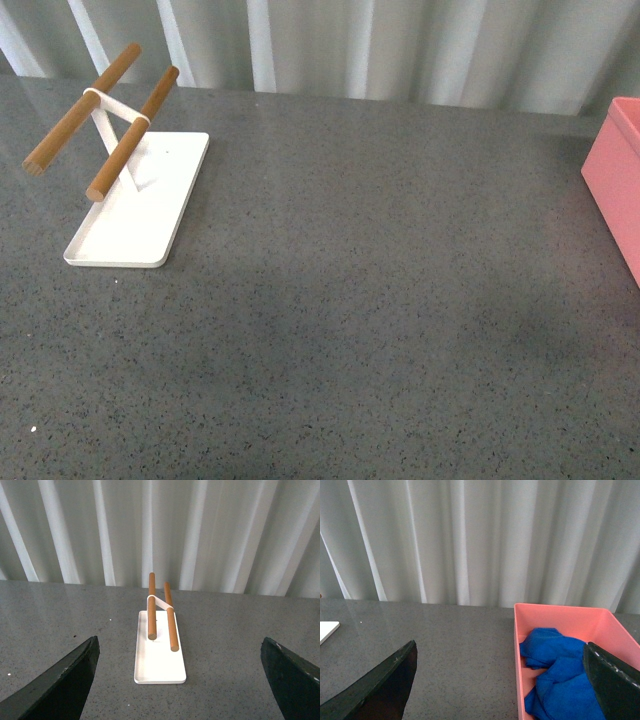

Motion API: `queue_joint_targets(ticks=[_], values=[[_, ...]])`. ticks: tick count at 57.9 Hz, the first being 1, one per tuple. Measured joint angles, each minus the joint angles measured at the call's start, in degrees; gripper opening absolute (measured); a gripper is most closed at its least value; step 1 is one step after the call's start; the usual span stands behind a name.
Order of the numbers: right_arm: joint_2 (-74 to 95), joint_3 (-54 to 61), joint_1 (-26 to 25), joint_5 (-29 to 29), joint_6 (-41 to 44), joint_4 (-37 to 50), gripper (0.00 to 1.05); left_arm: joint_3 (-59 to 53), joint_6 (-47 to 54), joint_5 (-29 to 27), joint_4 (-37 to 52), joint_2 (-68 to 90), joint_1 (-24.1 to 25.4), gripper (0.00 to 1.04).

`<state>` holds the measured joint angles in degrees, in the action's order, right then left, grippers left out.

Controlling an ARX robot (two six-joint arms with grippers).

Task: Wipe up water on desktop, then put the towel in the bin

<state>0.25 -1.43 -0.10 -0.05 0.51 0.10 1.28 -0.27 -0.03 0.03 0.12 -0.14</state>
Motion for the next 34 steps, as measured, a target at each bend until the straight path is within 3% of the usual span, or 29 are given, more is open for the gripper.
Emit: queue_joint_targets(ticks=[34], values=[[0.00,0.00,0.00,0.00,0.00,0.00,0.98,0.00,0.00,0.02,0.00,0.00,0.00,0.98]])
